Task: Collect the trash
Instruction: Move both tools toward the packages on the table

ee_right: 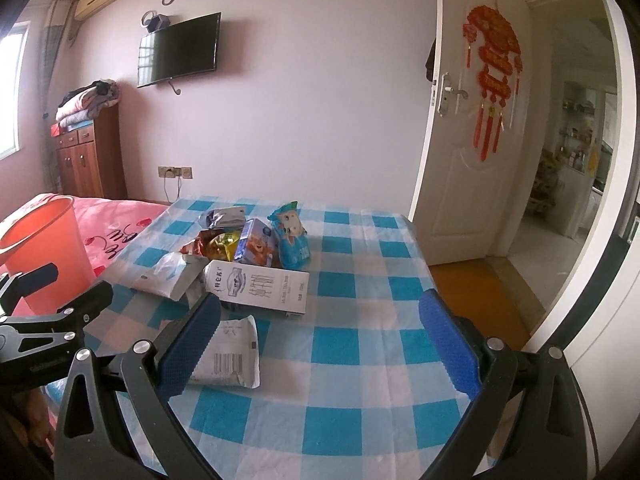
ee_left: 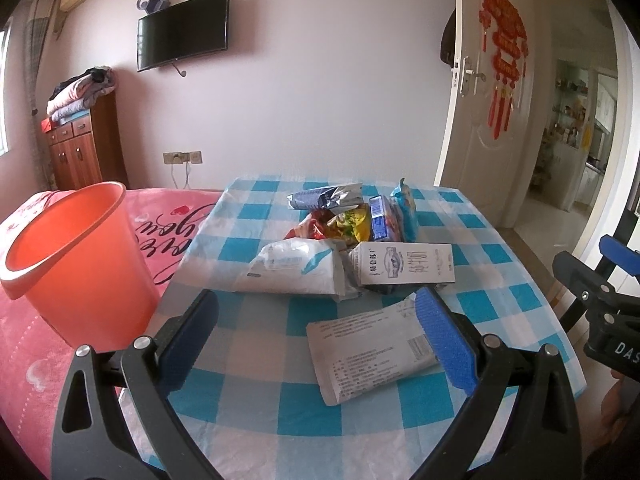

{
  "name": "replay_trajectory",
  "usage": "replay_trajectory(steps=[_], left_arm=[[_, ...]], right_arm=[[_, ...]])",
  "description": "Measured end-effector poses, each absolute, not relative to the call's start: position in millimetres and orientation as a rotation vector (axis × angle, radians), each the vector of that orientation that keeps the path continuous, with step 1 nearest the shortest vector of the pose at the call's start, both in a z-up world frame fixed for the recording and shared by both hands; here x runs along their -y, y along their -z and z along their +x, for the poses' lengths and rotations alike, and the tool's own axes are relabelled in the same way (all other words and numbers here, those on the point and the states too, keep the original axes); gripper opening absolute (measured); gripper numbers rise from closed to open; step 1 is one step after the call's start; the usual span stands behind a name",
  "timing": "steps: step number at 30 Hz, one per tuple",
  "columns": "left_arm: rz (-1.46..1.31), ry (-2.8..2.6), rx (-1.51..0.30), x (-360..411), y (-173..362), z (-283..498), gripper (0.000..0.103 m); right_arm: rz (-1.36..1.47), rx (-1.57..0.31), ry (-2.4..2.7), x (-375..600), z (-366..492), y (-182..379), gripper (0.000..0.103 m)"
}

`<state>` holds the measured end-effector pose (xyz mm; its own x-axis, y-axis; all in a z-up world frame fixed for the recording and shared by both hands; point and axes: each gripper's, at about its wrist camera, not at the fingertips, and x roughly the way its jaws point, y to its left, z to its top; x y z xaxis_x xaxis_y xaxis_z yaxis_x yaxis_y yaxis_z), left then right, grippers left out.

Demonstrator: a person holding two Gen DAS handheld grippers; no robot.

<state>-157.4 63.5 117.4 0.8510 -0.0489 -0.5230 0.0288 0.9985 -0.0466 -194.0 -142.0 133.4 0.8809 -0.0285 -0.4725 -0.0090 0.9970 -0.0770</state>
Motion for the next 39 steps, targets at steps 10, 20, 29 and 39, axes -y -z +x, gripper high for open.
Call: replay_trajectory(steps=[10, 20, 29, 39], left_arm=[[-0.023, 0.024, -0.557, -63, -112, -159, 0.099], [-0.023, 0.006, -0.593, -68, -98, -156, 0.099], [-0.017, 0.024, -0.642, -72, -80, -146, 0.099], [0.101, 0.210, -0.663, -66, -59, -143, 0.099]], right_arm=[[-0.061, -0.513, 0.005, 144, -191, -128, 0.098], [-0.012, -0.558, -0.048, 147, -183, -117, 0.098], [-0.007, -0.595, -0.096, 143, -174, -105, 0.098], [0.077, -0.703, -0.168, 153, -149, -83, 0.098]])
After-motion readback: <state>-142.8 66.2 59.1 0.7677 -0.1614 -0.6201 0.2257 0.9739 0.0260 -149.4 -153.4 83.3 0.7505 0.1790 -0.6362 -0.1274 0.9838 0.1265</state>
